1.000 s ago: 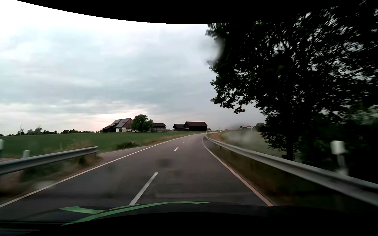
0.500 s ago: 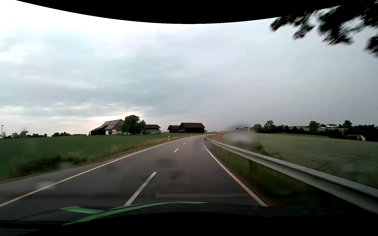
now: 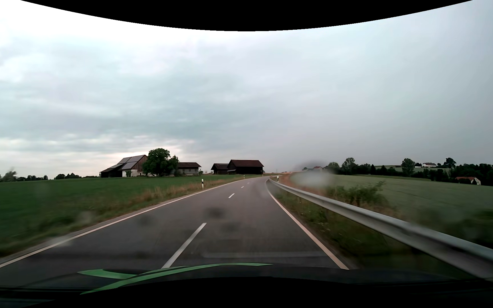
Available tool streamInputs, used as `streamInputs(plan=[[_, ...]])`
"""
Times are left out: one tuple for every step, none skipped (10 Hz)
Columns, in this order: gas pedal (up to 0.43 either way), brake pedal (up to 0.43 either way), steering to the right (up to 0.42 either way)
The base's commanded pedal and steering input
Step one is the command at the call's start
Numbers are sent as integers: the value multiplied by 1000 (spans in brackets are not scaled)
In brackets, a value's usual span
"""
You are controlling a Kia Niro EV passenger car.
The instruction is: Follow the waypoints while adhering to traffic rules and regulations
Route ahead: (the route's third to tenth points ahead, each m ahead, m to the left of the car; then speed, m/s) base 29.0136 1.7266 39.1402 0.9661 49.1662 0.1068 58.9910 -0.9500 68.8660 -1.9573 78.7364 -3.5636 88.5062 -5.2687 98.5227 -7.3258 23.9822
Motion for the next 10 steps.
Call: streamInputs(plan=[[157,0,10],[157,0,10],[157,0,11],[157,0,11],[157,0,12],[157,0,14],[157,0,14],[157,0,14],[157,0,14],[157,0,14]])
